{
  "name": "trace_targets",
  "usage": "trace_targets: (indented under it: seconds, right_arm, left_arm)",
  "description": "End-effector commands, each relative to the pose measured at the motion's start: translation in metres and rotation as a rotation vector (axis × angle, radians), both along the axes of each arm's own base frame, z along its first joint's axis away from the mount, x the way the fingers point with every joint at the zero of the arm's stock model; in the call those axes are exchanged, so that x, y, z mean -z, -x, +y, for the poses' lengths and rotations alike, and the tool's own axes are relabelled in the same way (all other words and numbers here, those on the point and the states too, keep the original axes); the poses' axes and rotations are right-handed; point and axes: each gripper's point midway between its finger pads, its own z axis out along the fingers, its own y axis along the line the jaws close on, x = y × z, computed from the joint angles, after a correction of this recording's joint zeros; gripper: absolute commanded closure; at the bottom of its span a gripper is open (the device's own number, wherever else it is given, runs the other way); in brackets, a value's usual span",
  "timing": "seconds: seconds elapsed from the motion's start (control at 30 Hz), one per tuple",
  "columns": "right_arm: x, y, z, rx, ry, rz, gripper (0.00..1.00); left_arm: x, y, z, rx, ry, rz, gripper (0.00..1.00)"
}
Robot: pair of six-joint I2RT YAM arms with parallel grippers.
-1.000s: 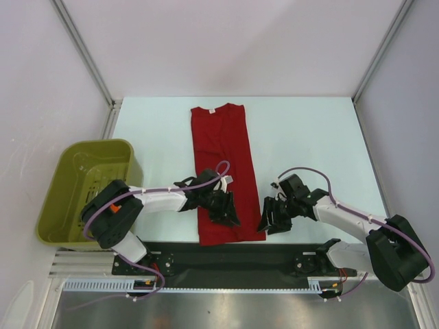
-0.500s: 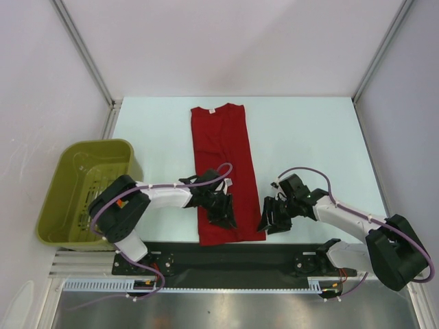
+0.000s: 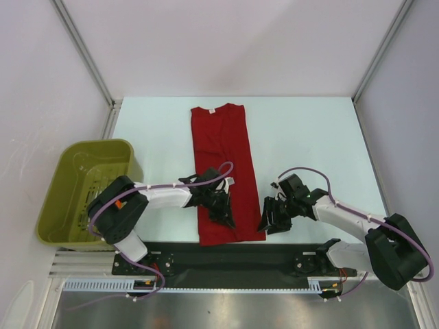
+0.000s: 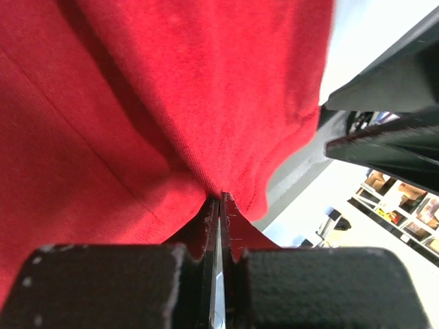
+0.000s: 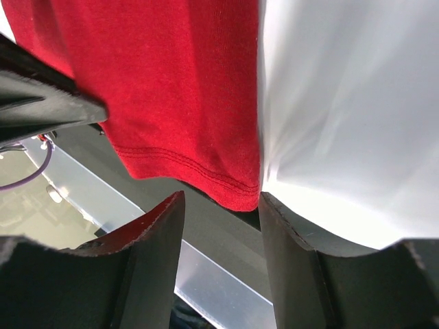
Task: Fold and stack the t-shirts
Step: Fold the tshirt
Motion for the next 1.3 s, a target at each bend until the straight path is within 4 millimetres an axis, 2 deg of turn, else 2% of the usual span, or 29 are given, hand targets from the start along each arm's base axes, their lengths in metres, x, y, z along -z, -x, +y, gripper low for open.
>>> trace_targets:
  seconds: [0.0,0.33,0.5,0.67,0.8,0.83,0.87,0.9,1.0,1.27]
  right_arm:
    - [-0.008,-0.009,0.008,0.004,-0.019,-0.023,0.47]
    - [-0.006,-0.008,0.009,0.001,-0.019,-0.019,0.48]
    - [-0.006,-0.008,0.009,0.005,-0.018,-0.020,0.48]
    - [-0.004,-0.007,0.009,0.004,-0.018,-0.021,0.48]
    - [-0.001,-0.005,0.008,0.001,-0.014,-0.013,0.48]
    - [-0.002,-0.006,0.009,0.000,-0.018,-0.017,0.48]
    - [-0.002,-0.006,0.009,0.000,-0.018,-0.017,0.48]
    - [-0.002,-0.006,0.009,0.002,-0.017,-0.019,0.48]
    - [-0.001,-0.006,0.009,-0.005,-0.016,-0.018,0.48]
    - [-0.001,-0.009,0.010,-0.010,-0.019,-0.023,0.48]
  left_arm:
    - [-0.028,-0.004,-0.009,0.038,0.062,-0.060,0.98]
    - [-0.047,-0.003,-0.013,0.034,0.093,-0.045,0.91]
    - [-0.048,0.000,-0.015,0.037,0.103,-0.025,0.89]
    - [-0.057,-0.003,-0.021,0.027,0.139,-0.025,0.88]
    - [-0.055,-0.003,-0.018,0.024,0.121,-0.029,0.88]
    - [-0.053,-0.002,-0.015,0.019,0.111,-0.033,0.79]
    - [-0.051,-0.001,-0.013,0.016,0.104,-0.026,0.79]
    - [-0.053,-0.004,-0.010,0.004,0.098,-0.046,0.64]
    - [-0.049,-0.009,-0.004,0.001,0.069,-0.070,0.45]
    - [-0.024,-0.005,-0.005,0.028,0.040,-0.010,0.44]
